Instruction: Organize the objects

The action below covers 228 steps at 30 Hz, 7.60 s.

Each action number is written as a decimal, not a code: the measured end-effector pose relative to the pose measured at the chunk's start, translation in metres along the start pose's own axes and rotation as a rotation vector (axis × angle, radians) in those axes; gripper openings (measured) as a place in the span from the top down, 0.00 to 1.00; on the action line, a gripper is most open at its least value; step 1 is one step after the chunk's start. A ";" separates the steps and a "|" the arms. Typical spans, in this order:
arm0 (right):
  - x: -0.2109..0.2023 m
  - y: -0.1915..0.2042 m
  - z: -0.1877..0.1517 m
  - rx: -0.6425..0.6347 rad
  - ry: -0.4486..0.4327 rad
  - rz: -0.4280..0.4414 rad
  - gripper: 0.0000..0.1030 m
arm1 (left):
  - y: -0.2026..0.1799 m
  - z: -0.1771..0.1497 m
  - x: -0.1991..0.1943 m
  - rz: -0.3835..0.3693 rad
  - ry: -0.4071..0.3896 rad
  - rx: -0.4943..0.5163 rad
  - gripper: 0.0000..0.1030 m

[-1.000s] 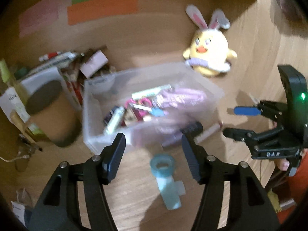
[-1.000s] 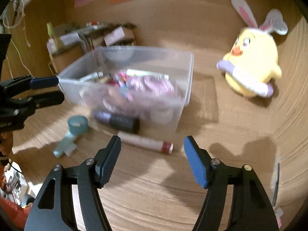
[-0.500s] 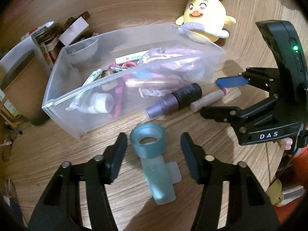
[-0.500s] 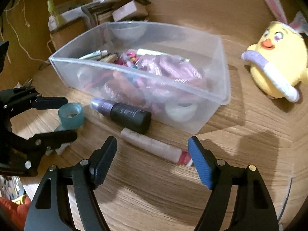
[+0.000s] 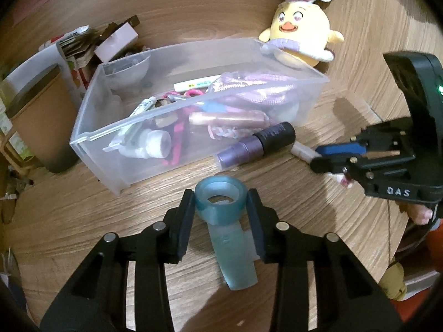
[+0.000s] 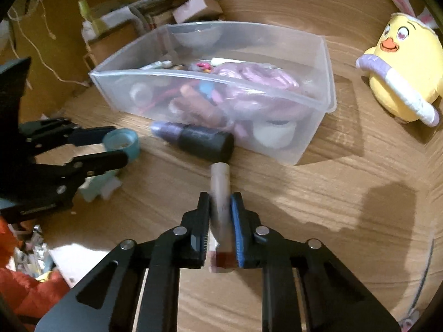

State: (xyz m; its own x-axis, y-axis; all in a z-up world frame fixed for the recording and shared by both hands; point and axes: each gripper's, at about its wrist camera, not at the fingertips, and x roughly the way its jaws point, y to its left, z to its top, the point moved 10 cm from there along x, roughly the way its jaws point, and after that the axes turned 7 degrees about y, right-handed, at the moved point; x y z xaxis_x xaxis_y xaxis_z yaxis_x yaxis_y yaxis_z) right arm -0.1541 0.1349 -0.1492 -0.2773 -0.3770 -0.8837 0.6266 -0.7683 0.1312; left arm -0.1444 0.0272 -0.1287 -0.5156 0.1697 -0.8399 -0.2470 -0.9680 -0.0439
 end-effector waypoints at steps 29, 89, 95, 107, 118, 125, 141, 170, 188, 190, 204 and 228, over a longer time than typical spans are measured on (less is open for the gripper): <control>-0.078 0.004 0.117 0.081 -0.330 -0.030 0.86 | 0.060 0.090 -0.085 0.036 -0.280 -0.179 0.63; 0.021 0.028 0.036 -0.092 -0.040 -0.087 0.49 | 0.012 -0.034 -0.011 -0.005 0.031 -0.053 0.14; 0.007 0.033 0.027 -0.102 -0.047 -0.038 0.49 | 0.001 -0.038 -0.003 0.007 0.073 -0.012 0.22; 0.030 0.050 0.050 -0.180 -0.009 -0.073 0.49 | -0.010 -0.034 -0.006 -0.013 0.045 0.019 0.63; 0.015 0.052 0.030 -0.197 0.001 -0.037 0.73 | -0.003 -0.035 -0.008 -0.059 0.052 -0.021 0.83; 0.001 0.062 0.032 -0.262 -0.041 -0.094 0.72 | 0.005 -0.034 -0.012 -0.056 0.034 -0.055 0.83; 0.019 0.074 0.045 -0.210 -0.039 -0.020 0.77 | 0.042 0.004 -0.065 -0.012 -0.151 -0.141 0.82; -0.029 0.018 0.124 0.065 -0.225 0.056 0.76 | 0.059 0.087 -0.029 -0.019 -0.151 -0.178 0.82; -0.068 0.003 0.095 -0.011 -0.330 -0.212 0.30 | 0.053 0.071 -0.061 0.100 -0.249 -0.120 0.25; -0.072 0.007 0.090 -0.021 -0.345 -0.224 0.21 | 0.052 0.067 -0.064 0.122 -0.257 -0.117 0.18; -0.085 0.008 0.063 0.043 -0.398 -0.211 0.10 | 0.044 0.037 -0.069 0.124 -0.290 -0.169 0.05; -0.079 0.004 0.055 0.045 -0.379 -0.201 0.10 | 0.041 0.032 -0.067 0.090 -0.293 -0.187 0.05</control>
State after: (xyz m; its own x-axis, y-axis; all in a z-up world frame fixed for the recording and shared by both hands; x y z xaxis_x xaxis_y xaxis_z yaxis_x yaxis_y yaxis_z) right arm -0.1695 0.1332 -0.0547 -0.6438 -0.3745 -0.6673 0.5027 -0.8644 0.0002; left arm -0.1461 -0.0175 -0.0566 -0.7483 0.1014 -0.6556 -0.0493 -0.9940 -0.0974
